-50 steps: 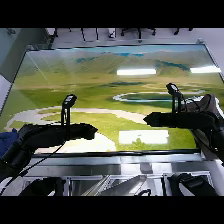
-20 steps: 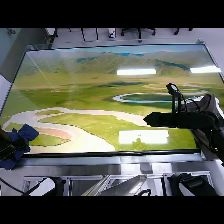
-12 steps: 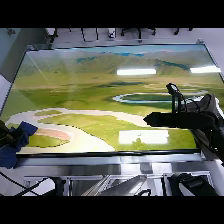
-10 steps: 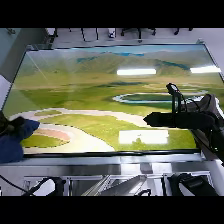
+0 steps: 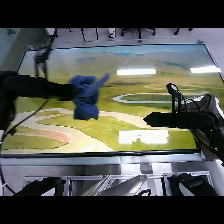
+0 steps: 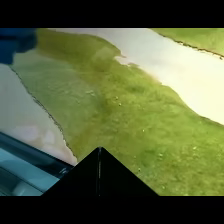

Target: Fold the shirts.

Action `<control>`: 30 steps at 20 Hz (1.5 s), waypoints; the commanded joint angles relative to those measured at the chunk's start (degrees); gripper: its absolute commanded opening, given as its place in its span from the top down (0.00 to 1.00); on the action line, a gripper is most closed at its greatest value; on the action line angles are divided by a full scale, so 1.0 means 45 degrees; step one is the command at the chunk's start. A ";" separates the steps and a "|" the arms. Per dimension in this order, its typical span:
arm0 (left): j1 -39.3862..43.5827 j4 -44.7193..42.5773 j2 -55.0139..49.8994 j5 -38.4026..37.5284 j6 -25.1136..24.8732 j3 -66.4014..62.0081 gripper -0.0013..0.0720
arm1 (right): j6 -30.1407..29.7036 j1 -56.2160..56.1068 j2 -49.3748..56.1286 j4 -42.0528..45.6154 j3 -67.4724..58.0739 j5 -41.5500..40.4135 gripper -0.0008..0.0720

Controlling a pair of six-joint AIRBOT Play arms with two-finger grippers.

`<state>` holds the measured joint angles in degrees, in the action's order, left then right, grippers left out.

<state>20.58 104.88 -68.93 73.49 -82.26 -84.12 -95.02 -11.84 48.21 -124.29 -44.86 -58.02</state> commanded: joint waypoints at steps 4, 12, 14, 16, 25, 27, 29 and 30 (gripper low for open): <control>0.3978 0.0408 -0.3657 -0.1467 0.0403 -0.0437 0.96 | 0.0015 -0.0010 0.0010 0.0034 0.0010 0.0170 0.97; 0.2599 0.1268 -0.4444 0.0879 -0.0238 -0.1413 0.06 | 0.0389 0.2691 0.0743 0.0010 -0.1161 -0.0933 0.47; 0.1316 0.1258 -0.3662 0.1326 -0.0529 -0.1379 0.06 | -0.0107 0.3832 0.1593 0.0019 -0.1277 -0.1457 0.46; -0.0097 0.1273 -0.2754 0.0661 -0.0573 -0.0316 0.06 | -0.0330 0.4357 0.2788 0.0010 -0.1277 -0.1574 0.46; -0.2803 0.6683 -0.4896 -0.3915 -0.3079 0.3803 0.07 | -0.1943 0.2880 0.7990 -0.1316 -0.1467 0.0578 0.46; -0.2550 0.7072 -0.6183 -0.3959 -0.3356 0.3099 0.07 | -0.1943 0.2453 0.8573 -0.1331 -0.1826 0.0918 0.46; -0.2098 0.7057 -0.7354 -0.3847 -0.3390 0.2064 0.07 | -0.1933 0.2089 0.9049 -0.1355 -0.2288 0.1064 0.46; -0.1860 0.7038 -0.7815 -0.3691 -0.3390 0.1554 0.07 | -0.1933 0.1943 0.9267 -0.1355 -0.2526 0.1059 0.46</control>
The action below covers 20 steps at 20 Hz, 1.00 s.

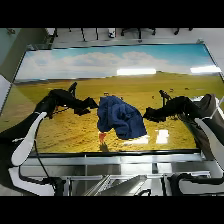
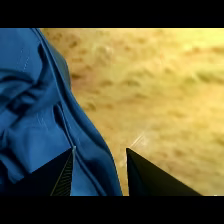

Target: Fold the shirts.

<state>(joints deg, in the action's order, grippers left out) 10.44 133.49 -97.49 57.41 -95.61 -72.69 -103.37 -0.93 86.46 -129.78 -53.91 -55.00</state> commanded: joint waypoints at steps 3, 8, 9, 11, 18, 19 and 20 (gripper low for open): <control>0.0884 0.0612 -0.2618 0.0296 -0.0418 -0.2283 0.07 | -0.0083 -0.0787 0.1195 -0.0136 -0.0962 0.0442 0.46; 0.0962 0.0607 -0.3279 0.0520 -0.0408 -0.3143 0.96 | -0.0087 -0.0869 0.1321 -0.0223 -0.1098 0.0559 0.92; 0.0952 0.0607 -0.3283 0.0661 -0.0384 -0.3371 0.96 | -0.0092 -0.0869 0.1321 -0.0223 -0.1127 0.0675 0.97; 0.0952 0.0607 -0.3143 0.1200 -0.0311 -0.4104 0.96 | -0.0437 -0.0845 0.1258 -0.0214 -0.1525 0.0636 0.97; 0.0607 0.0578 0.1137 0.1350 -0.0019 -0.8908 0.97 | -0.0554 0.0597 -0.1831 -0.0189 -0.8223 -0.2123 0.97; 0.0437 0.0559 0.1865 0.1472 0.0146 -1.0025 0.97 | -0.0554 0.0903 -0.2511 -0.0189 -0.9607 -0.2370 0.97; 0.0253 0.0563 0.2633 0.1564 0.0291 -1.0962 0.97 | -0.0559 0.1127 -0.3118 -0.0180 -1.0880 -0.2565 0.97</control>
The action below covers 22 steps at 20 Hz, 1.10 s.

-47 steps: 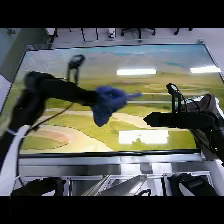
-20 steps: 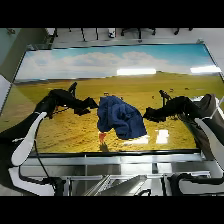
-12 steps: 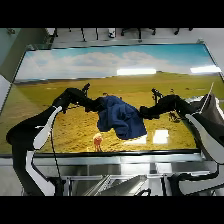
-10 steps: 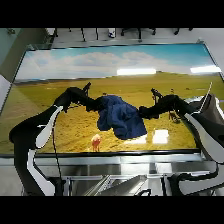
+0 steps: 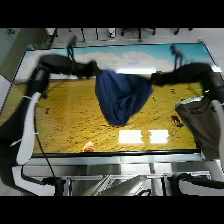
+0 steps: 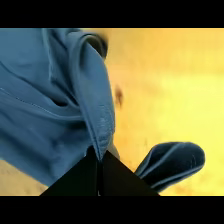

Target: Fold the shirts.

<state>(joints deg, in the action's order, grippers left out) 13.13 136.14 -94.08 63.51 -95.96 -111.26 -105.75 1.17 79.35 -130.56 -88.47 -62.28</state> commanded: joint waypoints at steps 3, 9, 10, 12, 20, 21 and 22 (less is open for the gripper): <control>-0.0729 -0.0136 0.5090 -0.0690 0.0432 -0.2147 0.97 | -0.0321 0.0996 -0.3468 0.0257 -0.6348 -0.1200 0.97; -0.1671 -0.3993 1.1356 -0.2365 0.0539 0.1676 0.97 | -0.1171 0.0991 -0.7009 0.3133 -0.6785 -0.0515 0.97; -0.2016 -0.4192 1.1749 -0.2336 0.0641 0.2215 0.97 | -0.1175 0.0991 -0.7087 0.3259 -0.6649 -0.0704 0.97; -0.2603 -0.4197 1.2046 -0.2055 0.0714 0.3458 0.97 | -0.1166 0.0991 -0.7038 0.3011 -0.6013 -0.1389 0.97; -0.0223 -0.3691 0.8038 -0.1773 -0.0389 0.8335 0.96 | -0.1564 0.0583 -0.5406 0.0646 0.2234 -0.1987 0.97; 0.0146 -0.3687 0.7276 -0.1933 -0.0466 0.8956 0.97 | -0.1569 0.0316 -0.5158 0.0656 0.3614 -0.1457 0.97; 0.0432 -0.3687 0.6441 -0.2239 -0.0719 0.9559 0.96 | -0.1627 0.0058 -0.4891 0.0661 0.4935 -0.0680 0.97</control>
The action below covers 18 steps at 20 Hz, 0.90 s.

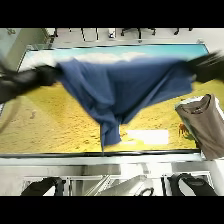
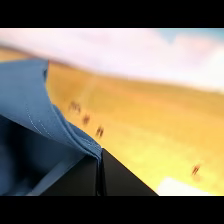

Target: Fold the shirts.

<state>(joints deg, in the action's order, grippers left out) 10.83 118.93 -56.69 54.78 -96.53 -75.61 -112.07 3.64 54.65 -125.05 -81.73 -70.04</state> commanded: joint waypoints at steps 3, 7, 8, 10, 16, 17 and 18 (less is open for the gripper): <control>0.1001 0.0165 -0.4308 -0.1899 -0.0879 0.2565 0.96 | -0.0680 -0.0850 0.1802 -0.0563 0.6110 0.3779 0.97; 0.0083 0.0952 -0.6339 -0.1195 -0.0889 0.1423 0.96 | -0.0680 -0.0826 0.3065 -0.0515 0.5848 0.4585 0.97; -0.0141 0.1302 -0.6441 -0.0806 -0.0957 0.0821 0.96 | -0.0685 -0.0826 0.3060 -0.0505 0.5430 0.4702 0.97; -0.0427 0.1831 -0.6212 -0.0296 -0.1185 -0.0680 0.96 | -0.0680 -0.0748 0.2827 -0.0491 0.4075 0.4585 0.97; -0.0636 0.2278 -0.3206 0.2064 -0.1768 -0.6785 0.96 | -0.1083 -0.0758 0.0714 -0.0505 -0.2477 0.3507 0.97; -0.0641 0.2268 -0.2647 0.2195 -0.1763 -0.7844 0.96 | -0.1447 -0.0758 0.0185 -0.0505 -0.3400 0.3526 0.97; -0.0641 0.2263 -0.2123 0.2186 -0.1753 -0.8762 0.96 | -0.1647 -0.0758 -0.0306 -0.0481 -0.4104 0.3526 0.97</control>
<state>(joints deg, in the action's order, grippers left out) 8.16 128.46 -72.23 61.08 -103.83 -102.98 -116.90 0.27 58.43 -127.39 -89.01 -53.06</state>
